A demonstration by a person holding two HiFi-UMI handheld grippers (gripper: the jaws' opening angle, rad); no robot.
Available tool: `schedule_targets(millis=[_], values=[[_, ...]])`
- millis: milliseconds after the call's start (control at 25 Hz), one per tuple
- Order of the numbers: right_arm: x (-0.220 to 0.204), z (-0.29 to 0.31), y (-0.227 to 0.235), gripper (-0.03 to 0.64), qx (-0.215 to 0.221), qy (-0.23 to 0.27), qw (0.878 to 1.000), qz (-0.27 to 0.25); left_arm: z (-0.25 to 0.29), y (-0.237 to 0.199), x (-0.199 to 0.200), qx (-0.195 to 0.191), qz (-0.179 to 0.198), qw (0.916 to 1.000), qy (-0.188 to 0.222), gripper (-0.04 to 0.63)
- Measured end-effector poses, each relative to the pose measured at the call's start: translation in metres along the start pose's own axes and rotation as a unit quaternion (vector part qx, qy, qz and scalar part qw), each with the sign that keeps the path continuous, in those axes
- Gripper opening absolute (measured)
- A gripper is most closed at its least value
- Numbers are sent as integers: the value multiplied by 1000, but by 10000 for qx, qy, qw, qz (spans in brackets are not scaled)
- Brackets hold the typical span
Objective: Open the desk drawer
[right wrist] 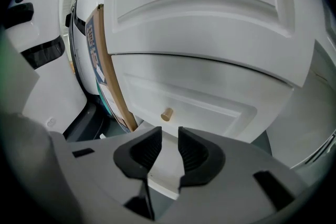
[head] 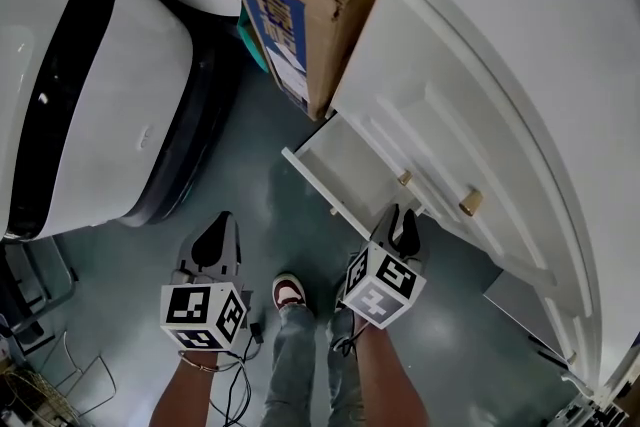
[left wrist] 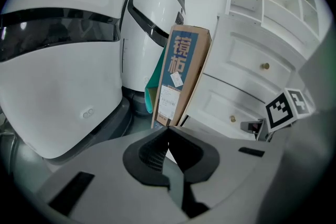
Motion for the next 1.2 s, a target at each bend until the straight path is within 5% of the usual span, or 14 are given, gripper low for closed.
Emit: schedule_targets(millis=[1200], values=[[18,46,-5,107,-301,1,9992,261,40,-9,11,-89,55,9999,-110,17]])
Point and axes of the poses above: the fingertips, and each gripper's own axes: z forward along the fingers, y to its right, x out of its top, the point moved 5 cm from there along -z, backward along the fingers, and after that the axes turned 9 degrees about x, right-handed, at the moved point
